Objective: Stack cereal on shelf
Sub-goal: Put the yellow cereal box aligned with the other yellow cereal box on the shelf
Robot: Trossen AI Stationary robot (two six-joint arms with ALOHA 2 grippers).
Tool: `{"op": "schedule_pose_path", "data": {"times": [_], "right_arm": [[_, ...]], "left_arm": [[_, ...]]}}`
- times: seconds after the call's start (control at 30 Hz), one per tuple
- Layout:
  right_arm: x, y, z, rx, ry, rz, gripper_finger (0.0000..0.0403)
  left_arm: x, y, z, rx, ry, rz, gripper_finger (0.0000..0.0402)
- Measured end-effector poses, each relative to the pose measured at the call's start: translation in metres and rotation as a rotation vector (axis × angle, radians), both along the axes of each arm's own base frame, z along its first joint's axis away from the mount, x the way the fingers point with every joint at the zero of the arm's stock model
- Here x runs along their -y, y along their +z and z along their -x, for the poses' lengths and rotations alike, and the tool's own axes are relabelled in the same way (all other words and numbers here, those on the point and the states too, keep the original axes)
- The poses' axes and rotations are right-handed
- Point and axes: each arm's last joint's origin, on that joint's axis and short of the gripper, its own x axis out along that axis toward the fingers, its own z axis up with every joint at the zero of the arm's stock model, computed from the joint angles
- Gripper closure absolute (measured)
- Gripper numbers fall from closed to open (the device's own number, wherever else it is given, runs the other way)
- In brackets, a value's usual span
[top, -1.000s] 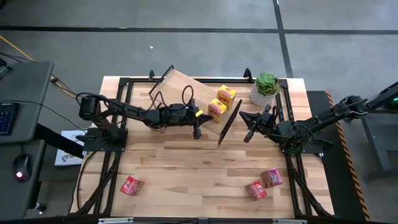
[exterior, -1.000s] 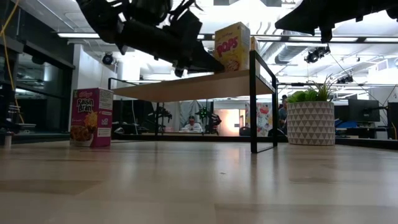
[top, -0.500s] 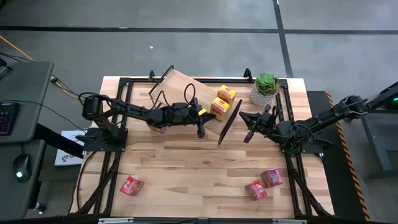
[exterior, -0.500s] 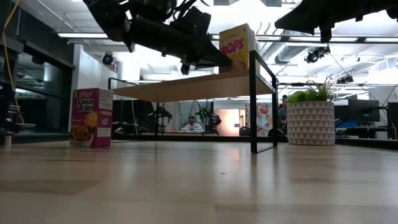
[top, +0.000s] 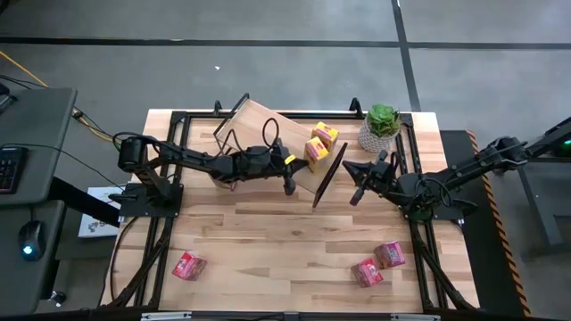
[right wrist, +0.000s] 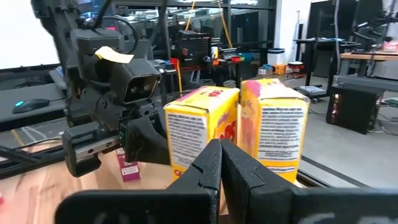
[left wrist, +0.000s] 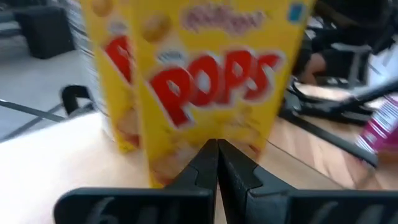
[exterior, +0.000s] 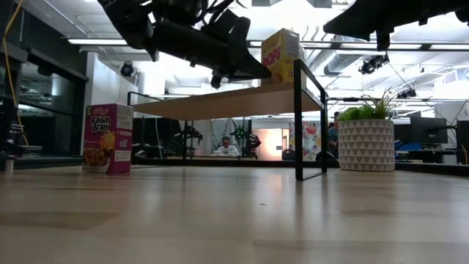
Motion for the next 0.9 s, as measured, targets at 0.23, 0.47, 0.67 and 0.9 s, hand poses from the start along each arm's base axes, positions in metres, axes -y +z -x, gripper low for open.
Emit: {"op": "schedule_pose_path", "data": {"times": [0.23, 0.47, 0.67, 0.9], "right_arm": [[0.0, 0.0, 0.0, -0.002, 0.006, 0.002, 0.0403], [0.0, 0.001, 0.0, 0.008, 0.003, -0.001, 0.0403], [0.0, 0.001, 0.0, 0.012, 0.003, -0.002, 0.0403], [0.0, 0.0, 0.0, 0.004, 0.003, 0.001, 0.0403]], "left_arm": [[0.017, 0.0, 0.0, -0.014, -0.068, 0.006, 0.0401], [0.023, 0.004, -0.001, 0.024, -0.036, 0.026, 0.0401], [0.018, 0.011, -0.012, 0.025, -0.004, 0.023, 0.0401], [0.019, 0.012, -0.024, -0.017, -0.024, 0.018, 0.0401]]}}
